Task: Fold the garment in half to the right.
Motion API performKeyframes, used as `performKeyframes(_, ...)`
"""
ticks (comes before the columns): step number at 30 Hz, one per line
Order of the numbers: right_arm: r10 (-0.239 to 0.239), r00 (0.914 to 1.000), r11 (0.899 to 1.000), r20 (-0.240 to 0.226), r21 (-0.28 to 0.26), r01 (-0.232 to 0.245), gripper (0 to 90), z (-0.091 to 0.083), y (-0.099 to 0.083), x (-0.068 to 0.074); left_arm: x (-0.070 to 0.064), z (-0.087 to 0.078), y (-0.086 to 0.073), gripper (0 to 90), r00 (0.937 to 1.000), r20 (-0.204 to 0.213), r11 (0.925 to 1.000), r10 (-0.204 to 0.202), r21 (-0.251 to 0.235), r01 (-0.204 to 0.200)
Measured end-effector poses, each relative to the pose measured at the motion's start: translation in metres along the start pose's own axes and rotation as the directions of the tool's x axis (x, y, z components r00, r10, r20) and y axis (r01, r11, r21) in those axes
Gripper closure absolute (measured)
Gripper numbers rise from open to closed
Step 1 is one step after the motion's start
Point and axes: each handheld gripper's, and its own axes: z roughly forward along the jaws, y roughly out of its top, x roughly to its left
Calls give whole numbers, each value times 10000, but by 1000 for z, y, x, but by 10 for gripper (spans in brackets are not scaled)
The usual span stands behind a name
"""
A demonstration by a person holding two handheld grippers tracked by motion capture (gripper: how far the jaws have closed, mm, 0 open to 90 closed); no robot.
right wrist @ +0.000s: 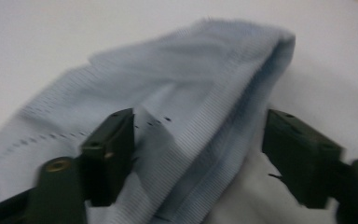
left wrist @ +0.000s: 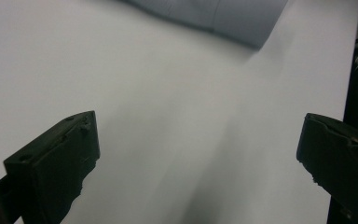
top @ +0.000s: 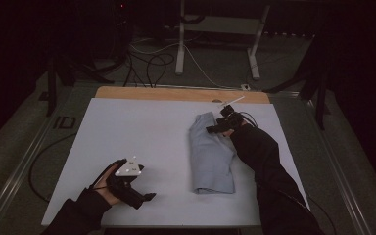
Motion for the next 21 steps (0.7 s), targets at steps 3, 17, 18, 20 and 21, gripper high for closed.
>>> performKeyframes(3,64,10000,9997,-48,220,-63,415,4,-2,-1,2,-4,-10,3,9997,-129,9998,-197,8,197)
performKeyframes(17,-897,9949,9955,452,-275,910,863,-1,18,9,11,-22,-42,3,9924,-878,9957,-868,-394,836)
performKeyframes(18,-847,9955,9956,423,-371,863,863,-2,19,9,12,-22,-43,3,9922,-868,9956,-889,-363,861)
performKeyframes(20,-762,9961,9963,443,-362,778,862,-1,21,8,13,-22,-45,4,9918,-907,9955,-904,-356,874)
performKeyframes(21,-771,9962,9964,417,-331,785,863,1,21,6,13,-22,-45,4,9915,-884,9950,-950,-401,917)
